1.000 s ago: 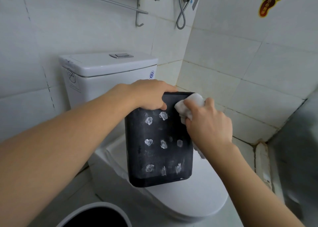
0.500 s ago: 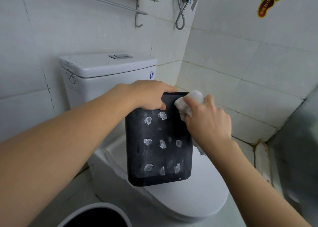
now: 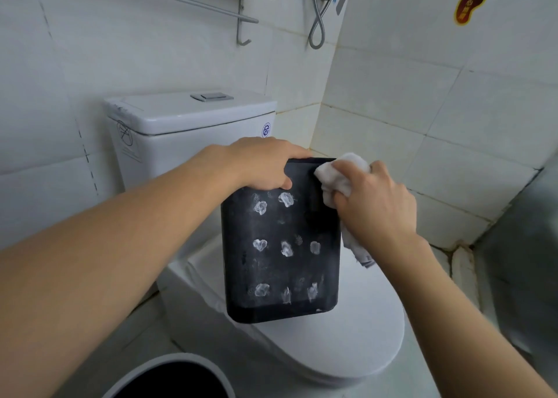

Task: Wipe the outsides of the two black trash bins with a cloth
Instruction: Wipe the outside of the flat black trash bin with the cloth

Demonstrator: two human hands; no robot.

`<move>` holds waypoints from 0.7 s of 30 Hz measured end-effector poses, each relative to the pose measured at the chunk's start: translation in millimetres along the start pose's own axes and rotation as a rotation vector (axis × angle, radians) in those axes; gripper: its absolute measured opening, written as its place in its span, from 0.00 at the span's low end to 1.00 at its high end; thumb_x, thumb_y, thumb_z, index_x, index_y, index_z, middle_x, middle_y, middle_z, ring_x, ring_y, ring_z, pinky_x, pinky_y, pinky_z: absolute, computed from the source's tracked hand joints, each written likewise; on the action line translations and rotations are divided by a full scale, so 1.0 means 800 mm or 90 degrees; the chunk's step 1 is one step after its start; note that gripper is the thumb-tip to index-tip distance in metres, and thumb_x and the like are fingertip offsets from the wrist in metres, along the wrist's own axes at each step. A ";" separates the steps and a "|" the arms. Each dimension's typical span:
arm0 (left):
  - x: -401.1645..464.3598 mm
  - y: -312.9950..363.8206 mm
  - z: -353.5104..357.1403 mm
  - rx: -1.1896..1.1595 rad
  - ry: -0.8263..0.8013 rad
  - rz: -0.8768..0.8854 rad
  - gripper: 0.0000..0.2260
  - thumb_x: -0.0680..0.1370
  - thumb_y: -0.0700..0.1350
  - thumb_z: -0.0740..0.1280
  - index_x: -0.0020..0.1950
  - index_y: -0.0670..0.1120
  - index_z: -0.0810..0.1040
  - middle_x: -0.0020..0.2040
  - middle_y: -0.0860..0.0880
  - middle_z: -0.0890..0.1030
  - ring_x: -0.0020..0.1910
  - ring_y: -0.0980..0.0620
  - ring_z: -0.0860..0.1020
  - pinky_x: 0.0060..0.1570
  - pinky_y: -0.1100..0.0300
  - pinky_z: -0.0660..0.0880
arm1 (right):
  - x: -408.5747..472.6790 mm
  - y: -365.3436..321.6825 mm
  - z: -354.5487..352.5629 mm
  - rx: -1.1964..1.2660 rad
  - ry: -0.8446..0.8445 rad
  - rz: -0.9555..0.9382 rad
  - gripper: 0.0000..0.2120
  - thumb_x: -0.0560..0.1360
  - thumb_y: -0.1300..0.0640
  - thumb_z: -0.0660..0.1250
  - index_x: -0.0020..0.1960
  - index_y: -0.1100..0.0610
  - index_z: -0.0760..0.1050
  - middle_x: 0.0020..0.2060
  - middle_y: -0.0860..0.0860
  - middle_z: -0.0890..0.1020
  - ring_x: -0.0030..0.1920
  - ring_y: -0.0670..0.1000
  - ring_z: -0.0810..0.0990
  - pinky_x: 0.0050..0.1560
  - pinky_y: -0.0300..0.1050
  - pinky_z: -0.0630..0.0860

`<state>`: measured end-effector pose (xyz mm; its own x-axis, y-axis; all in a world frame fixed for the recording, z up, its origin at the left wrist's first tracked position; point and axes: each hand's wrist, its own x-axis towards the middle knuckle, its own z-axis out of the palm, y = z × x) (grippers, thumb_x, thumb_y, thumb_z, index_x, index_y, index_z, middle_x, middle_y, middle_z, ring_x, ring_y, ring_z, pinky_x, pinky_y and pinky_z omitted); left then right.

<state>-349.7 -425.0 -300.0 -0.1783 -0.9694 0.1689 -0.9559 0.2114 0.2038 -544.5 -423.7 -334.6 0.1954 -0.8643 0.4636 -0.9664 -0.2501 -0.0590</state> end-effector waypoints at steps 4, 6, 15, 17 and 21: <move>0.002 -0.002 0.000 0.003 -0.006 0.009 0.27 0.78 0.50 0.69 0.75 0.65 0.64 0.49 0.58 0.71 0.51 0.52 0.71 0.51 0.57 0.70 | -0.012 0.009 0.010 0.031 -0.017 0.013 0.17 0.78 0.47 0.59 0.66 0.37 0.67 0.45 0.50 0.67 0.38 0.61 0.73 0.38 0.48 0.67; 0.005 -0.004 0.002 0.005 -0.006 0.003 0.28 0.78 0.50 0.69 0.75 0.64 0.63 0.49 0.56 0.74 0.53 0.50 0.72 0.50 0.58 0.68 | -0.031 0.018 0.021 0.055 -0.047 0.015 0.17 0.77 0.46 0.59 0.65 0.35 0.67 0.45 0.49 0.68 0.38 0.59 0.72 0.38 0.47 0.67; 0.014 0.002 0.018 0.126 0.012 0.061 0.26 0.77 0.43 0.65 0.75 0.53 0.65 0.62 0.52 0.71 0.65 0.47 0.69 0.55 0.50 0.70 | -0.051 0.038 0.040 0.164 -0.056 0.052 0.16 0.77 0.44 0.62 0.63 0.31 0.66 0.47 0.45 0.69 0.41 0.54 0.70 0.41 0.46 0.66; 0.011 0.004 0.024 0.166 0.034 0.064 0.28 0.75 0.47 0.67 0.74 0.50 0.64 0.64 0.51 0.72 0.66 0.46 0.68 0.59 0.48 0.69 | -0.053 0.039 0.041 0.177 -0.059 0.057 0.16 0.77 0.43 0.62 0.63 0.31 0.66 0.47 0.45 0.69 0.42 0.54 0.71 0.41 0.46 0.66; 0.003 0.008 0.033 0.225 0.019 0.045 0.47 0.66 0.64 0.74 0.78 0.50 0.54 0.68 0.51 0.69 0.68 0.46 0.66 0.60 0.47 0.66 | -0.054 0.040 0.045 0.176 -0.086 0.067 0.17 0.76 0.43 0.63 0.63 0.31 0.64 0.47 0.46 0.70 0.44 0.56 0.74 0.41 0.46 0.68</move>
<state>-362.2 -429.7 -324.1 -0.2454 -0.9486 0.1997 -0.9639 0.2169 -0.1542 -577.9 -409.9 -388.0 0.1358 -0.9371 0.3217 -0.9040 -0.2501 -0.3467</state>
